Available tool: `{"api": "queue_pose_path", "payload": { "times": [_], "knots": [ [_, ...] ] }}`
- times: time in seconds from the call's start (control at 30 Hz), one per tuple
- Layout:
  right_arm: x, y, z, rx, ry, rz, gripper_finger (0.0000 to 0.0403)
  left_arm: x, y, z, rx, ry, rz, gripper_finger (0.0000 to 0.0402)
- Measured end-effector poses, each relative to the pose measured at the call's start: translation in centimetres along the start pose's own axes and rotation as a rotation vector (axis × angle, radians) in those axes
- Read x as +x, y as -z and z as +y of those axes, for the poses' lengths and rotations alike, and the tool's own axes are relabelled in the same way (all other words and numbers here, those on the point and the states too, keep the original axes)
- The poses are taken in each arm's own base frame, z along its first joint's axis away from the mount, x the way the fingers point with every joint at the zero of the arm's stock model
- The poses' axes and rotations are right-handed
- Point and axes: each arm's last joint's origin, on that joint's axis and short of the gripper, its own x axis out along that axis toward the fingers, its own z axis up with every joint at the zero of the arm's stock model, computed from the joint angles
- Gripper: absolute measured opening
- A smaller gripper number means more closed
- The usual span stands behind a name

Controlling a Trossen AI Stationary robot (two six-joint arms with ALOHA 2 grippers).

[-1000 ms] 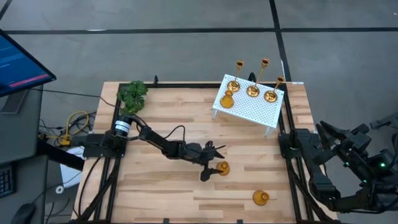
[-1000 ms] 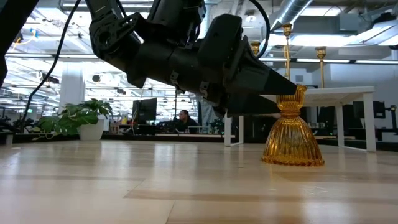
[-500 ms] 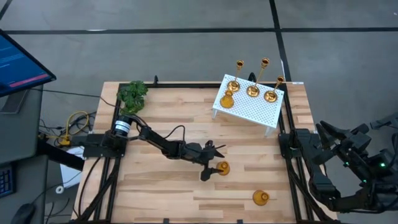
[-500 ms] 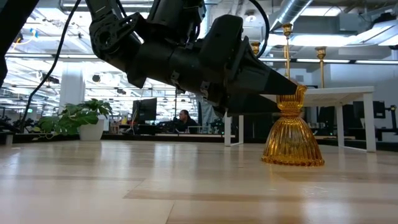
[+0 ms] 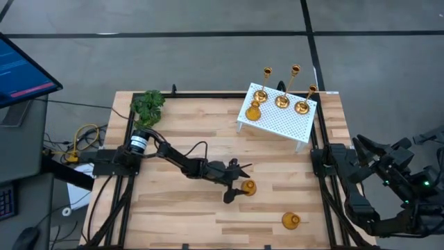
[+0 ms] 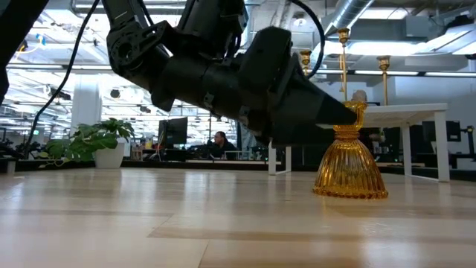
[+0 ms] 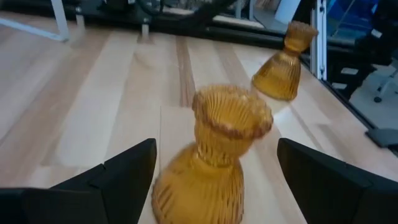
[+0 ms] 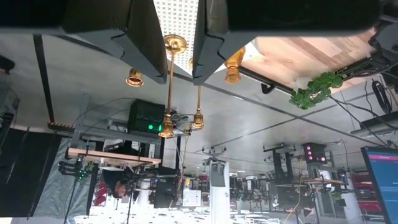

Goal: Pick & Place candle stick holders
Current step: Put the top yellow candle holder on the shelf aligned with the other yellow candle holder

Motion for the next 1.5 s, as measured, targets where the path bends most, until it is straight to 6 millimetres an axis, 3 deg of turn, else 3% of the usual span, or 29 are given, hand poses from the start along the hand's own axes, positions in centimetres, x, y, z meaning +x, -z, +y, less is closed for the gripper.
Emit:
{"api": "queue_pose_path", "payload": {
  "times": [0.4, 0.6, 0.77, 0.97, 1.27, 1.5],
  "knots": [
    [0.0, 0.0, 0.0, -0.001, 0.0, 0.0, 0.0069, 0.2, -0.5, 0.1, 0.01, -0.009, -0.035, 0.0334],
    [0.0, 0.0, 0.0, -0.003, 0.0, 0.0, 0.0069, 2.4, 0.6, -0.3, -0.019, 0.031, -0.04, 0.0324],
    [0.0, 0.0, 0.0, -0.002, 0.0, 0.0, 0.0069, 2.6, 0.5, -0.2, -0.035, 0.03, -0.048, 0.031],
    [0.0, 0.0, 0.0, -0.003, 0.0, 0.0, 0.0069, 2.0, -1.2, -0.4, 0.028, -0.005, -0.072, 0.0267],
    [0.0, 0.0, 0.0, -0.019, 0.0, 0.0, 0.0069, 2.1, -0.5, -0.3, 0.017, 0.012, -0.01, 0.0164],
    [0.0, 0.0, 0.0, -0.019, 0.0, 0.0, 0.0069, 2.1, -0.5, -0.3, -0.004, 0.012, -0.012, 0.0134]
  ]
}}
